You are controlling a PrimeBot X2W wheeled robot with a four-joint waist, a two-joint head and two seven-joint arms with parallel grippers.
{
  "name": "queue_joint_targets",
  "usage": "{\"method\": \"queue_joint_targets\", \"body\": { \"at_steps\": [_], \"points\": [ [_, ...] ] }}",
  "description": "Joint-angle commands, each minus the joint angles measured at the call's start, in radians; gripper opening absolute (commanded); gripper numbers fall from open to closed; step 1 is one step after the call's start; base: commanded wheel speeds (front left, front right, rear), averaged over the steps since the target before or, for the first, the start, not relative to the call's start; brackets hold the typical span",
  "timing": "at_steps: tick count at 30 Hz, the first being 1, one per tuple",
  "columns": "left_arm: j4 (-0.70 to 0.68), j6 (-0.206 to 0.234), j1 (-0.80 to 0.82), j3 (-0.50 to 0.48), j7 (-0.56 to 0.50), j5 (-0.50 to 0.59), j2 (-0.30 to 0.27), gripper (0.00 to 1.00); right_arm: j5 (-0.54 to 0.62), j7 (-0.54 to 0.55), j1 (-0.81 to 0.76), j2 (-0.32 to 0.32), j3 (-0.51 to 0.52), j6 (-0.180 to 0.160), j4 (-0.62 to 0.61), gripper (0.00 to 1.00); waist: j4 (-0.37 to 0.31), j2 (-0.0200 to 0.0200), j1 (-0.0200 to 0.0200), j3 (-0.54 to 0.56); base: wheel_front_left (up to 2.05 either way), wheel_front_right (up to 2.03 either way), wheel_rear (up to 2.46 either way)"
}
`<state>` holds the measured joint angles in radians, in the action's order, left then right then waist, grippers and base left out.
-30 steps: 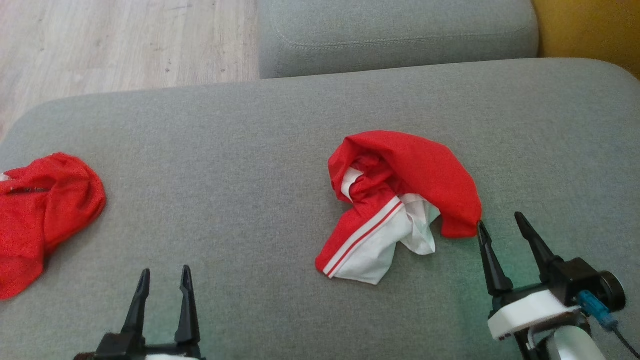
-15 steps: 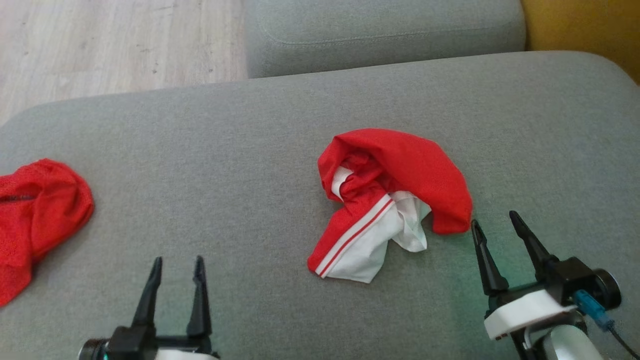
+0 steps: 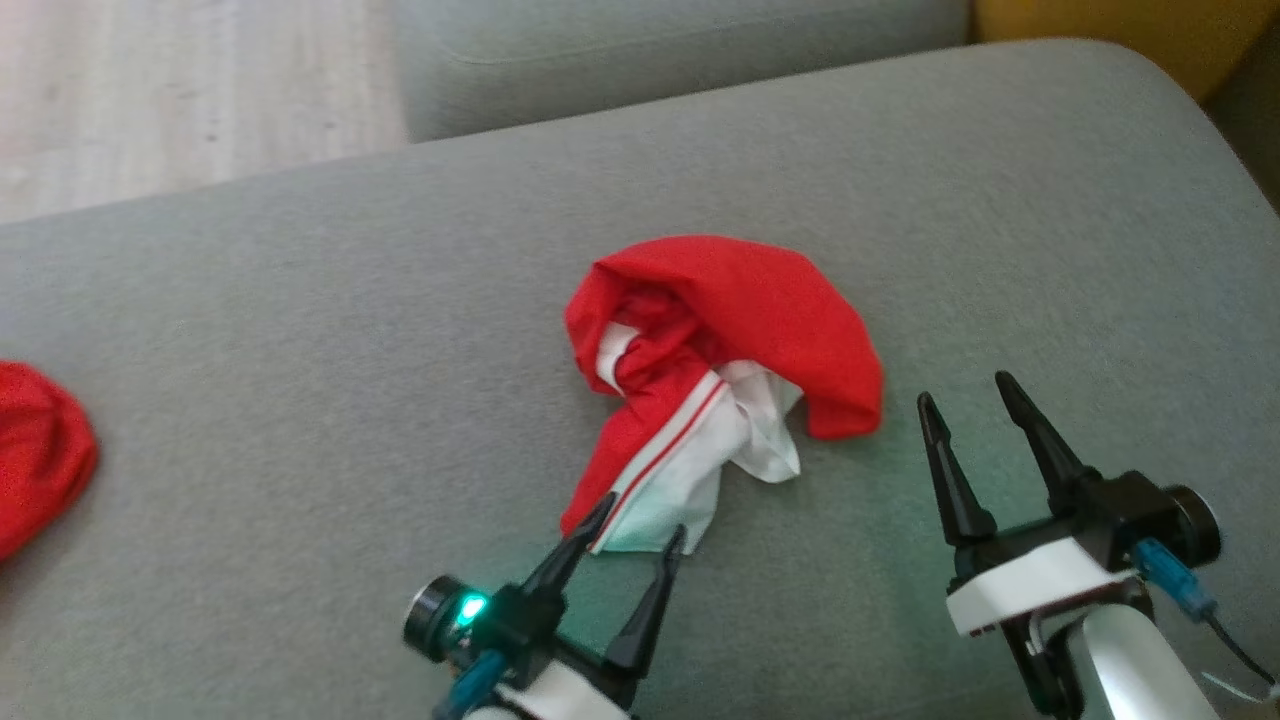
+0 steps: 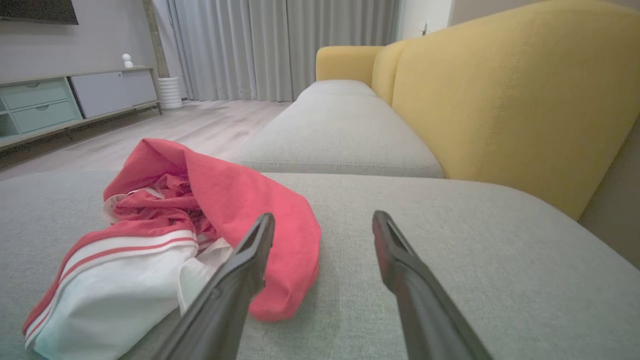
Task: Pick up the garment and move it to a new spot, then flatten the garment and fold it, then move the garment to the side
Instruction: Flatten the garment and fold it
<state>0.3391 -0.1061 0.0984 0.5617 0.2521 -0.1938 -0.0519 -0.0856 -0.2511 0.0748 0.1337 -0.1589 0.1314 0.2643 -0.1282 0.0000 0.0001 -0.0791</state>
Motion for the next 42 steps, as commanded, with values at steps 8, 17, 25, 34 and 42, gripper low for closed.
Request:
{"method": "queue_joint_targets", "body": {
  "at_steps": [8, 17, 25, 34, 42],
  "points": [
    [0.190, 0.035, 0.209, 0.094, 0.008, -0.075, 0.002, 1.00, -0.030, -0.011, 0.067, -0.012, -0.041, -0.001, -0.034, 1.00, -0.092, 0.0000, -0.0001, -0.056, 0.00, 0.00, 0.00],
    [0.339, 0.075, 0.277, 0.149, 0.009, -0.134, 0.002, 0.65, -0.037, -0.011, 0.072, -0.014, -0.038, -0.001, -0.033, 1.00, -0.111, 0.0000, -0.0001, -0.074, 0.00, 0.00, 0.00],
    [0.396, 0.081, 0.311, 0.171, 0.010, -0.185, 0.002, 0.00, -0.034, -0.011, 0.068, -0.014, -0.029, -0.001, -0.030, 1.00, -0.091, 0.0000, -0.0001, -0.068, 0.00, 0.00, 0.00],
    [0.266, 0.011, 0.277, 0.108, 0.000, -0.423, 0.002, 0.00, -0.033, -0.011, 0.050, -0.012, -0.023, -0.001, -0.025, 1.00, -0.059, 0.0000, -0.0001, -0.033, 0.00, 0.00, 0.00],
    [-0.214, -0.023, 0.252, -0.045, -0.206, -0.861, -0.077, 0.00, -0.031, -0.011, 0.018, -0.003, -0.027, -0.001, -0.020, 1.00, -0.004, 0.0000, -0.0001, 0.025, 0.00, 0.00, 0.00]
  ]
}}
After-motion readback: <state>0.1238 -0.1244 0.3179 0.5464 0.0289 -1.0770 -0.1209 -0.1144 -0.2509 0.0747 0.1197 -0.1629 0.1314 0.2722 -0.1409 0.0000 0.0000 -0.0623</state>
